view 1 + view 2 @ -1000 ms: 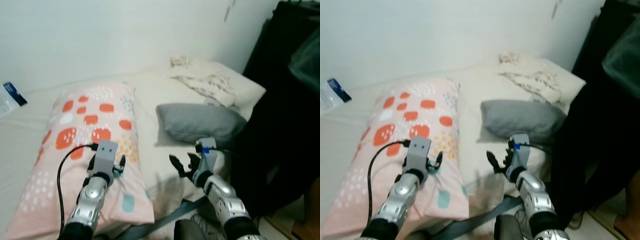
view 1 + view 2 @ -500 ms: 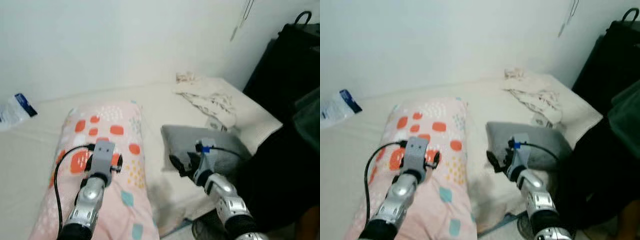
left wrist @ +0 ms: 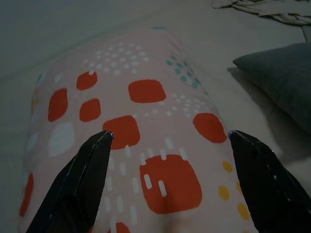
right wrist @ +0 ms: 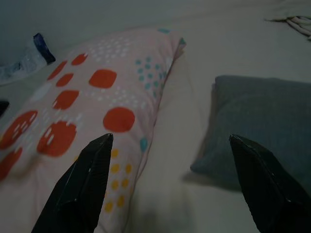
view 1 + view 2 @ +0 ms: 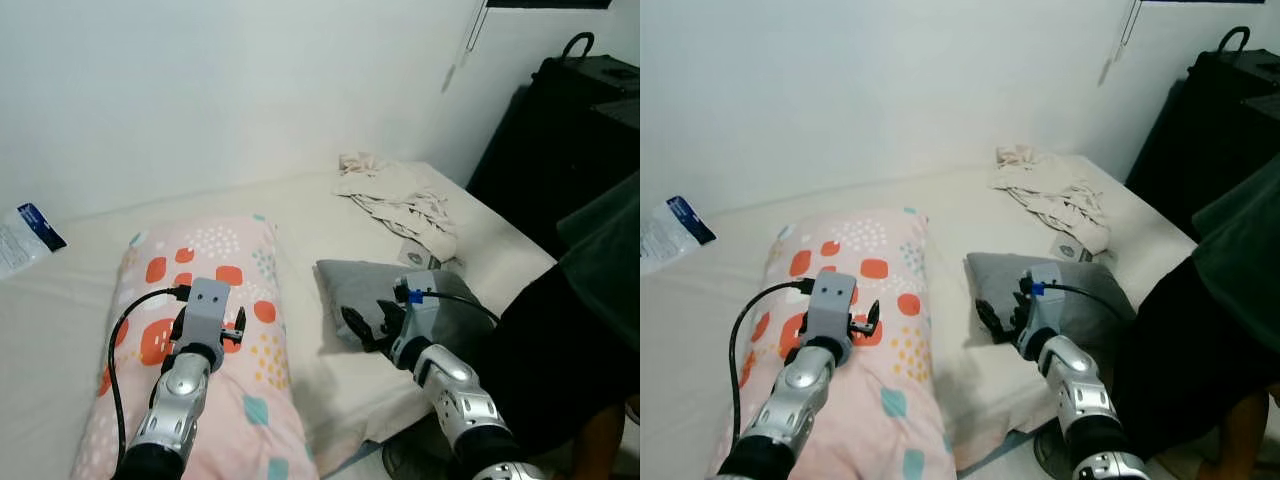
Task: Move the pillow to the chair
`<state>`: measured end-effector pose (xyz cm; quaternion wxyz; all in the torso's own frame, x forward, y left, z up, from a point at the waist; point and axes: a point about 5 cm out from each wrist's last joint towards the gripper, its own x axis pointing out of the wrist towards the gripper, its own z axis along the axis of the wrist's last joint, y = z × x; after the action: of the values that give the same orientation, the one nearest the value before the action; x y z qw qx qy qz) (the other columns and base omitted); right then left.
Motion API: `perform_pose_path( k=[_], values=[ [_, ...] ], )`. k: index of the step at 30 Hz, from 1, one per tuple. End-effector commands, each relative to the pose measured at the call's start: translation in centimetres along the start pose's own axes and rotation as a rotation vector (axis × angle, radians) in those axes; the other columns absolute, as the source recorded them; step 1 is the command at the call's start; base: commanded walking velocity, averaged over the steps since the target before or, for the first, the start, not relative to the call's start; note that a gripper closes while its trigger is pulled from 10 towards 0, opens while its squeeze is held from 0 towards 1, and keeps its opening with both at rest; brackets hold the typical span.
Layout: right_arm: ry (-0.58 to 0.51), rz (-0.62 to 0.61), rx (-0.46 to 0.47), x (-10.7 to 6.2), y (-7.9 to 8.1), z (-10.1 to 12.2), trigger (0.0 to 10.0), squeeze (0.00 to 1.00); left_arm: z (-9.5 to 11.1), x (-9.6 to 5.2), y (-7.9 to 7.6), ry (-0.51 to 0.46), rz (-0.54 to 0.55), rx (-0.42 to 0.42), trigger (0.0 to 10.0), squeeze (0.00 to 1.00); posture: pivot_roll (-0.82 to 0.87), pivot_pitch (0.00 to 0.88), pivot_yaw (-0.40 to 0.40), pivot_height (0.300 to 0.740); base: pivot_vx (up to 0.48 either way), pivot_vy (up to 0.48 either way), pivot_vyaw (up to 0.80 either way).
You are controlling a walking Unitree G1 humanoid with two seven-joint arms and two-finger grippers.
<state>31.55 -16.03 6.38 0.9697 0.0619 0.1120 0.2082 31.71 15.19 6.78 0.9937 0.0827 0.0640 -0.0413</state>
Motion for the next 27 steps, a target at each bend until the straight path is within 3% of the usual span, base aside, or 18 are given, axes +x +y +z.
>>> perform_pose_path(
  k=[1,2,4,6,8,12,13,15,16,17,18,22,27],
  values=[
    [0.008,0.014,-0.045,-0.4,0.4,-0.4,10.0,0.00,-0.7,0.0,-0.7,0.038,-0.044,0.021,10.0,0.00,-0.06,0.077,-0.046,0.740,0.000,0.000,0.00],
    [0.008,0.014,-0.045,-0.4,0.4,-0.4,10.0,0.00,-0.7,0.0,-0.7,0.038,-0.044,0.021,10.0,0.00,-0.06,0.077,-0.046,0.740,0.000,0.000,0.00],
    [0.059,0.057,-0.211,-0.9,1.3,-1.3,10.0,0.00,-0.5,0.2,-1.1,0.035,-0.071,0.029,10.0,0.00,-0.08,0.067,-0.022,0.740,0.000,0.000,0.00],
    [0.074,0.067,-0.253,-1.0,1.5,-1.5,10.0,0.00,-0.4,0.2,-1.1,0.034,-0.075,0.030,10.0,0.00,-0.08,0.067,-0.022,0.740,0.000,0.000,0.00],
    [0.108,0.124,-0.391,-1.2,2.5,-2.1,10.0,0.00,-0.2,0.4,-1.1,0.034,-0.073,0.028,10.0,0.00,-0.08,0.063,-0.009,0.740,0.000,0.000,0.00],
    [0.119,0.162,-0.622,-1.1,2.8,-1.9,10.0,0.00,0.2,0.8,-1.4,0.026,-0.083,0.028,10.0,0.00,-0.09,0.055,-0.008,0.740,0.000,0.000,0.00],
    [0.119,0.162,-0.622,-1.1,2.8,-1.9,10.0,0.00,0.2,0.8,-1.4,0.026,-0.083,0.028,10.0,0.00,-0.09,0.055,-0.008,0.740,0.000,0.000,0.00],
    [0.129,0.153,-0.757,-1.3,2.9,-2.3,10.0,0.00,0.2,0.9,-1.6,0.024,-0.089,0.029,10.0,0.00,-0.09,0.054,-0.009,0.740,0.000,0.000,0.00],
    [0.129,0.153,-0.757,-1.3,2.9,-2.3,10.0,0.00,0.2,0.9,-1.6,0.024,-0.089,0.029,10.0,0.00,-0.09,0.054,-0.009,0.740,0.000,0.000,0.00],
    [0.109,0.139,-0.844,-1.3,3.0,-1.9,10.0,0.00,0.3,0.9,-1.6,0.023,-0.090,0.030,10.0,0.00,-0.09,0.055,-0.007,0.740,0.000,0.000,0.00],
    [0.097,0.119,-1.023,-1.3,3.4,-2.0,10.0,0.00,0.3,1.0,-1.7,0.024,-0.097,0.027,10.0,0.00,-0.09,0.053,-0.003,0.740,0.000,0.000,0.00],
    [0.122,0.101,-0.972,-1.5,3.0,-2.3,10.0,0.00,0.4,1.1,-2.1,0.021,-0.109,0.026,10.0,0.00,-0.10,0.051,-0.003,0.740,0.000,0.000,0.00],
    [0.155,0.133,-0.973,-1.7,2.9,-2.7,10.0,0.00,0.2,1.1,-2.1,0.030,-0.113,0.027,10.0,0.00,-0.11,0.058,0.008,0.740,0.000,0.000,0.00]
  ],
)
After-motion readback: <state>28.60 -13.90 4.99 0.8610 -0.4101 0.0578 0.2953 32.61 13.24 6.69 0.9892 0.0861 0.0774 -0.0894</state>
